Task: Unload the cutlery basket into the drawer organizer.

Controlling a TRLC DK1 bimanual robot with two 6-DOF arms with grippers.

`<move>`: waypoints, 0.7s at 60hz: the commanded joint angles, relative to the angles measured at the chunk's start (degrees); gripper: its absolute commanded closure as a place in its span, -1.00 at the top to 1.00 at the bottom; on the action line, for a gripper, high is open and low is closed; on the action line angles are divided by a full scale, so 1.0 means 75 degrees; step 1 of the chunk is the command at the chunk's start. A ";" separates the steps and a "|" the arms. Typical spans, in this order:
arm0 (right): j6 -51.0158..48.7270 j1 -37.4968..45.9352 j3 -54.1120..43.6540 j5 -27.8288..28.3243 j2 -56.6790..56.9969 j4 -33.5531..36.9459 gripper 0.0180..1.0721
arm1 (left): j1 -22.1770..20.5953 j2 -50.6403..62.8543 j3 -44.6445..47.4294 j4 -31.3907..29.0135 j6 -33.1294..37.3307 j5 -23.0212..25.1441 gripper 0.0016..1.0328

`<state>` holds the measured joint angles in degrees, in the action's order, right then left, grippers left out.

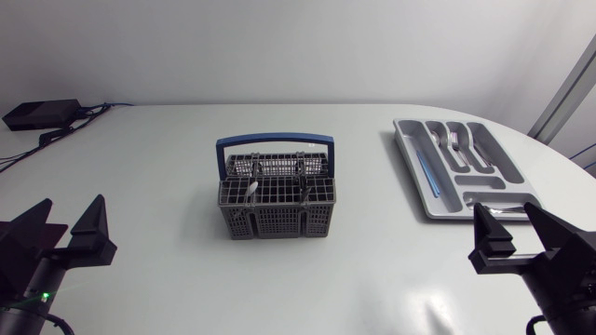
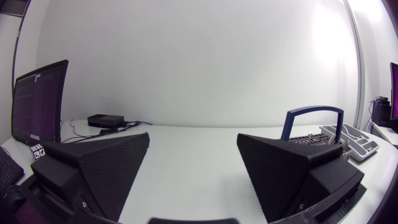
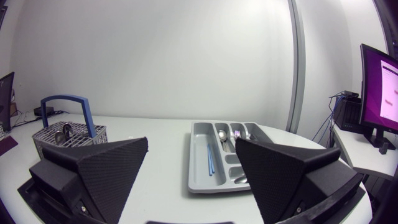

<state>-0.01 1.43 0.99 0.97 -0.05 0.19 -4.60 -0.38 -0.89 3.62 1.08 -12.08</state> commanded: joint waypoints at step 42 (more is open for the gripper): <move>-0.0151 -0.0179 0.0324 -0.0329 -0.0368 -0.0494 0.92 | -0.0476 0.1469 -0.1370 0.0233 -0.0027 0.0005 0.91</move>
<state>-0.43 0.78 1.54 -1.32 -1.04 -2.13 -7.27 7.09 -7.84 4.60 1.08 -12.08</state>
